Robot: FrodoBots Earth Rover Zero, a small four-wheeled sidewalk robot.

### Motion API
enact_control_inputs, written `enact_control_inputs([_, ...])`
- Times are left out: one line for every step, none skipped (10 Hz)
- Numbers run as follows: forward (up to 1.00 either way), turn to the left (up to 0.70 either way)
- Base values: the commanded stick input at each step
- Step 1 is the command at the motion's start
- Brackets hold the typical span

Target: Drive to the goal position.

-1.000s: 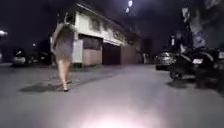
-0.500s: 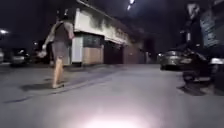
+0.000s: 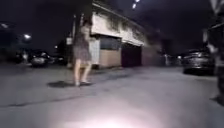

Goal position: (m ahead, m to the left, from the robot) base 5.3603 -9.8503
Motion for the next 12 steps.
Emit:
enact_control_inputs([1.0,0.18])
enact_control_inputs([1.0,0.0])
enact_control_inputs([1.0,-0.14])
enact_control_inputs([1.0,-0.32])
enact_control_inputs([1.0,-0.4])
enact_control_inputs([1.0,-0.4])
enact_control_inputs([1.0,-0.4])
enact_control_inputs([1.0,-0.4])
enact_control_inputs([1.0,-0.4])
enact_control_inputs([1.0,-0.4])
enact_control_inputs([1.0,-0.4])
enact_control_inputs([1.0,-0.4])
